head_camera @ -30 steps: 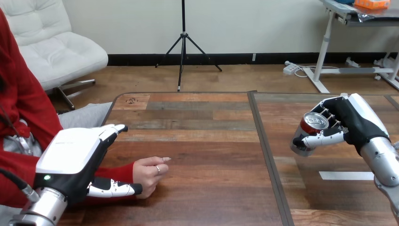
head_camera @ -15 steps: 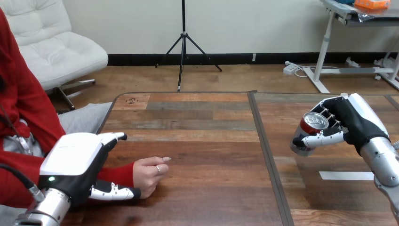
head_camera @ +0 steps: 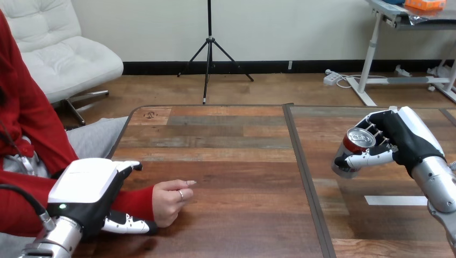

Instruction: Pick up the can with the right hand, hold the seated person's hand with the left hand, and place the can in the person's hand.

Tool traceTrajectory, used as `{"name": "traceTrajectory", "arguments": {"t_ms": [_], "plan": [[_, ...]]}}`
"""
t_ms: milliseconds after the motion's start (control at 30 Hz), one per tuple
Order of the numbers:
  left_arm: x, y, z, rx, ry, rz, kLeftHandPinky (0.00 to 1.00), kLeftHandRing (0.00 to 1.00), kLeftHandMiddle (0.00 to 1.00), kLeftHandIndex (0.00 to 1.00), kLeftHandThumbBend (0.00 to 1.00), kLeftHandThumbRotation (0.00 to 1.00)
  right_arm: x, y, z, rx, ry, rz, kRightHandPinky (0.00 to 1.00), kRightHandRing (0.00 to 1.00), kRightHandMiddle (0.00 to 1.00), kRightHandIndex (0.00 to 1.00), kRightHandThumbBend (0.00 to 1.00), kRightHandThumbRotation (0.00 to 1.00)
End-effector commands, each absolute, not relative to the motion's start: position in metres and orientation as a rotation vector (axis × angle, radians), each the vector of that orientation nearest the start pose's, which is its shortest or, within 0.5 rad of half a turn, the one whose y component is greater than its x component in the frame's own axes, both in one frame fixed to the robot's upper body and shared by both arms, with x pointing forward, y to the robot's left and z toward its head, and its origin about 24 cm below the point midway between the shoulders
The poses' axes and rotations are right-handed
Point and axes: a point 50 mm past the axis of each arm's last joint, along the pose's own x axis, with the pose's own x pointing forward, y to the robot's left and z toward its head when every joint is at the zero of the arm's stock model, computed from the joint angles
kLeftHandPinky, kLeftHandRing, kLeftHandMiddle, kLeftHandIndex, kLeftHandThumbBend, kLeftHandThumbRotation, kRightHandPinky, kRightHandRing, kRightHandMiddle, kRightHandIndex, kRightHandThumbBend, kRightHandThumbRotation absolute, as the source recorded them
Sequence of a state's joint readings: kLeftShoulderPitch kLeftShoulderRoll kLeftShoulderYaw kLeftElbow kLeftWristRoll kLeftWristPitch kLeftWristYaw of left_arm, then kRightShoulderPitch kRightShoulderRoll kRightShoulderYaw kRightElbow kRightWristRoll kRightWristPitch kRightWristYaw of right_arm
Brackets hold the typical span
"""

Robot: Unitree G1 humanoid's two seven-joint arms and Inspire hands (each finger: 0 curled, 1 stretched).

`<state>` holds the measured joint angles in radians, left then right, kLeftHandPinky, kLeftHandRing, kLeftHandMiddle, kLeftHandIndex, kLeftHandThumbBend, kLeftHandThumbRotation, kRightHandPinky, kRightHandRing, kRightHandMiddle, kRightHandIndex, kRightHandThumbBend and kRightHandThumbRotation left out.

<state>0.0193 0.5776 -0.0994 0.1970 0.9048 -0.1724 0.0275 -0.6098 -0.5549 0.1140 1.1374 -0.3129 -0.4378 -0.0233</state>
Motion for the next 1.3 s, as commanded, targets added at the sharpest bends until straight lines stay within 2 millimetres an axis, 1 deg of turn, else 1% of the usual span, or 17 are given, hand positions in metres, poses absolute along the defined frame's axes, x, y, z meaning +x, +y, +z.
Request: {"name": "traceTrajectory", "arguments": {"t_ms": [0,767,1267], "plan": [[0.2609,0.2390,0.0426,1.482,0.004,-0.228,0.78,0.82,0.84,0.83,1.00,0.48,0.3470,-0.2798,0.0795,-0.831,-0.002,-0.012,0.35,0.39,0.43,0.45,0.84,0.00],[0.2670,0.2370,0.0388,1.496,0.068,-0.248,0.78,0.82,0.84,0.83,1.00,0.41,0.3469,-0.2820,0.0813,-0.837,0.002,-0.015,0.36,0.39,0.42,0.45,0.84,0.00],[0.2704,0.2361,0.0383,1.515,0.082,-0.243,0.78,0.82,0.83,0.82,1.00,0.34,0.3475,-0.2809,0.0814,-0.835,-0.002,-0.018,0.37,0.40,0.43,0.45,0.84,0.00]]}}
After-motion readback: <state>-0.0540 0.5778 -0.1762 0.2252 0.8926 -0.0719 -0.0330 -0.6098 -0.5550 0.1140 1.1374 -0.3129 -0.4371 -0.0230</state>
